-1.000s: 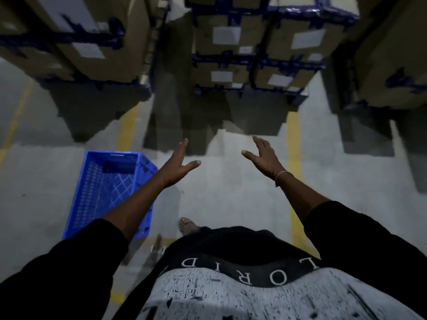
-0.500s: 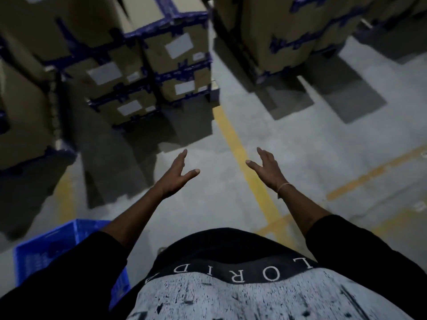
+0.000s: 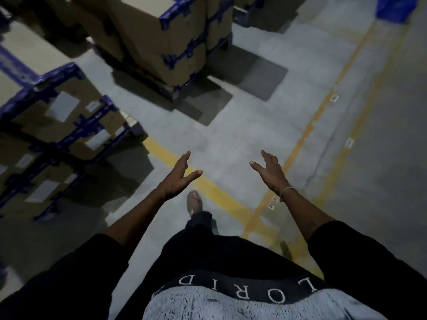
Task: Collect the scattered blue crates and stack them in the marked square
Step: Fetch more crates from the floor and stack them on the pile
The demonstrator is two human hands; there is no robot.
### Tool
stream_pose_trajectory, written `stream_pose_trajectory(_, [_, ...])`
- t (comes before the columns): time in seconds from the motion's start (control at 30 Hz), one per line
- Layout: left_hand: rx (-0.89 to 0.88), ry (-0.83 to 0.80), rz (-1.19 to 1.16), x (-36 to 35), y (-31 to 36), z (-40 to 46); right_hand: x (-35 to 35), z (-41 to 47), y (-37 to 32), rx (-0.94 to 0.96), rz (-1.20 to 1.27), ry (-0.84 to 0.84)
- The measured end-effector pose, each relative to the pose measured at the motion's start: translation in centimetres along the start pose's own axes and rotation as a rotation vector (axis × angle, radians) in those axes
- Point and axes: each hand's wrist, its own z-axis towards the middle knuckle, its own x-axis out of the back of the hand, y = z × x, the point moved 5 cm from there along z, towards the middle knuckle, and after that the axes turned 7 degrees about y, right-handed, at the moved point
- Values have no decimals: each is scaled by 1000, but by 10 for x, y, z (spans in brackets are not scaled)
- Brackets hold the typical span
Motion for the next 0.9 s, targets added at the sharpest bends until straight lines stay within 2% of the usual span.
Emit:
stream_pose_trajectory(0.2, [-70, -108, 59, 0, 45, 131, 41, 79, 2, -111, 40, 116])
stream_pose_trajectory(0.53, [-163, -322, 140, 5, 155, 332, 100, 200, -25, -272, 181, 313])
stream_pose_trajectory(0.73, [-232, -447, 220, -28, 217, 437, 146, 260, -12, -351, 250, 419])
stream_pose_trajectory(0.9, [-260, -484, 250, -77, 273, 537, 203, 340, 9, -375, 268, 451])
